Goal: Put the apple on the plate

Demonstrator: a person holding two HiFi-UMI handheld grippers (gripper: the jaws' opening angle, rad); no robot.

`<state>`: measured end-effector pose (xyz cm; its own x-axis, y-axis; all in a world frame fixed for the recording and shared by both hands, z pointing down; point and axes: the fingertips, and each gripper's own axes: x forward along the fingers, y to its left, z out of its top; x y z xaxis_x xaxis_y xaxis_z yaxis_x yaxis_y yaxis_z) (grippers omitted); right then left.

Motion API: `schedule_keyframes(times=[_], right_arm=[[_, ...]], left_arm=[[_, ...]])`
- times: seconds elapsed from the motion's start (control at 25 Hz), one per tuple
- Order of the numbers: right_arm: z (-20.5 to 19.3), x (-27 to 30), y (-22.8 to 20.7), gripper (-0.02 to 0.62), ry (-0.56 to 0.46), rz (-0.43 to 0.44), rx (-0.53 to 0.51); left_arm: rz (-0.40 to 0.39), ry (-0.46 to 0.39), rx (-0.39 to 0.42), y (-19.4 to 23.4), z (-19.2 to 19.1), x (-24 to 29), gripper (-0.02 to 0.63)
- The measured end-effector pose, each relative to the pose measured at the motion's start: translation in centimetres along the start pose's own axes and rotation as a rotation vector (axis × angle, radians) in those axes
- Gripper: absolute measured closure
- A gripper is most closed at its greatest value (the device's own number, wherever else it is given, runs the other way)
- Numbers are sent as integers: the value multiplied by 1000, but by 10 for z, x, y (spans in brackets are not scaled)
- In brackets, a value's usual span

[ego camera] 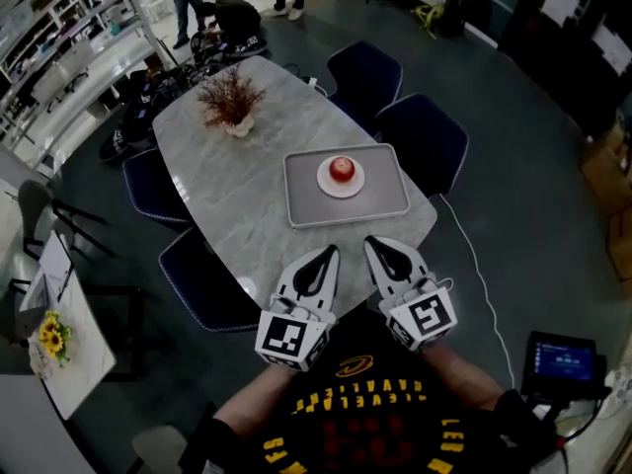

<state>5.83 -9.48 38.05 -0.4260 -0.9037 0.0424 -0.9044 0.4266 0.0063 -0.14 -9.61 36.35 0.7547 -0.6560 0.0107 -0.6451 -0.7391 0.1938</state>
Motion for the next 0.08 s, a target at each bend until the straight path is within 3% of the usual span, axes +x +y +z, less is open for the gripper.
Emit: schedule_keyframes(times=[0.08], right_arm=[[1,1,2,589,2,-3,5]], left_arm=[[0,-7,-3,3,0,-2,604]])
